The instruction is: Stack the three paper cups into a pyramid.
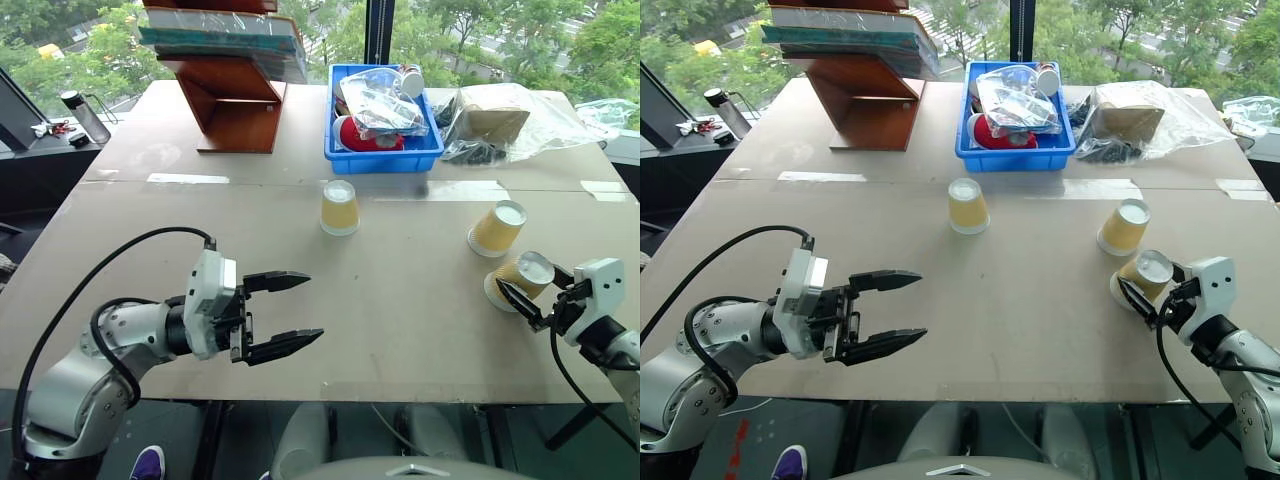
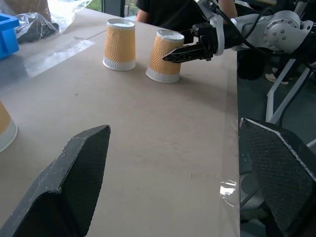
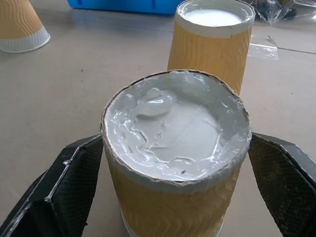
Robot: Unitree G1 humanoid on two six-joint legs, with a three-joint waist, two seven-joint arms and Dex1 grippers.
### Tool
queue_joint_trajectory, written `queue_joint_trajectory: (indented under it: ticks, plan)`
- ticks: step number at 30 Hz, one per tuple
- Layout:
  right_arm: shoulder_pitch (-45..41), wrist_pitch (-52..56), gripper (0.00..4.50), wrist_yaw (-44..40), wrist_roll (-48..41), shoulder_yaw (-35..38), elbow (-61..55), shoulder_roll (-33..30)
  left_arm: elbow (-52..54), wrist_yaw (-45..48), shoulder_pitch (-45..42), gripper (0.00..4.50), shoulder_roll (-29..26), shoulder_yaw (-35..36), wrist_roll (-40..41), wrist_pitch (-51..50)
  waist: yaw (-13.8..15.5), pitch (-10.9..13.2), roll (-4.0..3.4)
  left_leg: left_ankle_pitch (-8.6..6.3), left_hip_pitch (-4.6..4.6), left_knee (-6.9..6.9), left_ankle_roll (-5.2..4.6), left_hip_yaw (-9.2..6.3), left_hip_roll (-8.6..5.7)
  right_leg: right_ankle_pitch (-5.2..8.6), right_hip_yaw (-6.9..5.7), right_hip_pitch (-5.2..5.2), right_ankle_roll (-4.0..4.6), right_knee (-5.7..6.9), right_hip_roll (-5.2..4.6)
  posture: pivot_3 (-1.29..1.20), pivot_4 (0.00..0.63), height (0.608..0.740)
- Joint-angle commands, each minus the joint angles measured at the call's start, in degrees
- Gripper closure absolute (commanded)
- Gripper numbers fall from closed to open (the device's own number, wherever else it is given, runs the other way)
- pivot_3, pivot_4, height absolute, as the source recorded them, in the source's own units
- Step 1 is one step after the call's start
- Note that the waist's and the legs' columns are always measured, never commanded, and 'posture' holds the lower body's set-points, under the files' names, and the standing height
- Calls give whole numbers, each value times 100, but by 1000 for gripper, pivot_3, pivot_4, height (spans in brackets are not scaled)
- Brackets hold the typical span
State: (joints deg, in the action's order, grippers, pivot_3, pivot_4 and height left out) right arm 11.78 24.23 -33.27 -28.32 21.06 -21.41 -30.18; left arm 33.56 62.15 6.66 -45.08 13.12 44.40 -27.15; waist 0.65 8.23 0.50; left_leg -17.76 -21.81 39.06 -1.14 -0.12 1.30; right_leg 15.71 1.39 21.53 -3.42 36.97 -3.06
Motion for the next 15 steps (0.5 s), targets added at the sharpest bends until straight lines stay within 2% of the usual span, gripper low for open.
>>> queue_joint_trajectory:
  ticks: [1, 11, 14, 15]
  plan:
    - [-63, -139, 0, 15, -48, 92, -60, 22, 231, -19, 25, 152, -67, 205, 151, 47, 1, 0, 0, 0, 0, 0, 0, 0, 0, 0, 0, 0, 0, 0, 0, 0, 150, 740]
    - [-124, -148, 0, 11, -161, 180, -81, 16, 243, -41, 85, 152, -51, 210, 180, 34, 0, 0, 0, 0, 0, 0, 0, 0, 0, 0, 0, 0, 0, 0, 0, 0, 150, 740]
    - [-132, -159, 844, 11, -169, 146, -75, 7, 227, -46, 90, 74, -42, 203, 171, 45, 2, 0, 0, 0, 0, 0, 0, 0, 0, 0, 0, 0, 0, 0, 0, 0, 150, 740]
    - [-133, -163, 1310, 7, -167, 134, -74, 3, 220, -47, 92, 74, -40, 201, 166, 50, 2, 0, 0, 0, 0, 0, 0, 0, 0, 0, 0, 0, 0, 0, 0, 0, 150, 740]
